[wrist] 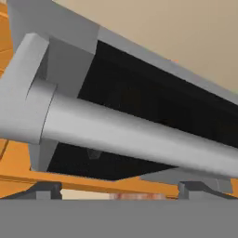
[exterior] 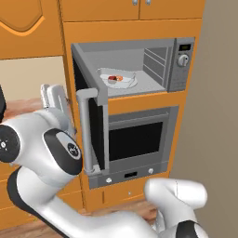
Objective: Place the tupperware containing the shrimp and bell pepper meal in the microwave. Close the microwave door and press the start button to reheat the meal.
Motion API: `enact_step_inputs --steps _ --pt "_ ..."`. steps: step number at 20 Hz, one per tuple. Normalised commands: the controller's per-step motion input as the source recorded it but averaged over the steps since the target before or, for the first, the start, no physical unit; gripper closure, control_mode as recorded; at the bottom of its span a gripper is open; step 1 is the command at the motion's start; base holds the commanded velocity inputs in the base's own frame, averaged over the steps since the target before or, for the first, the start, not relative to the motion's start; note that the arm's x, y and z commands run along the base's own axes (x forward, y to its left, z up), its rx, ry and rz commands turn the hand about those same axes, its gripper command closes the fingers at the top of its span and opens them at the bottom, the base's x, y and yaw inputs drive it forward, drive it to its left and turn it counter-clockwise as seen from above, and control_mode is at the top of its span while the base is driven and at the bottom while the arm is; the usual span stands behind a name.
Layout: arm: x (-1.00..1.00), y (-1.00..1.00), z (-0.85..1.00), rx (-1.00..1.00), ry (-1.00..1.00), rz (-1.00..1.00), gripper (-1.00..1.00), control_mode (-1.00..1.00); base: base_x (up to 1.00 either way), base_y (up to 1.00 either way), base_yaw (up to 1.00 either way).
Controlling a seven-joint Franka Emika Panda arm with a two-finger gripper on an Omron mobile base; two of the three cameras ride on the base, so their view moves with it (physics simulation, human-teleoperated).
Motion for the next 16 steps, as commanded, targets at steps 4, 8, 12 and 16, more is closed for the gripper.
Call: enact_step_inputs --steps 4,8,12,16 --pt "0.63 0.43 -0.12 0.0 0.0 -0.13 -1.0 -1.0 0.0 0.0 0.0" --pt "0.63 0.31 -0.13 -0.01 0.0 -0.16 -1.0 -1.0 0.0 0.0 0.0" --pt "0.6 0.03 -0.17 -0.01 0.0 -0.23 -1.0 -1.0 0.0 0.0 0.0" --pt "0.33 -0.13 -0.12 0.0 0.0 -0.27 -1.0 -1.0 0.0 0.0 0.0"
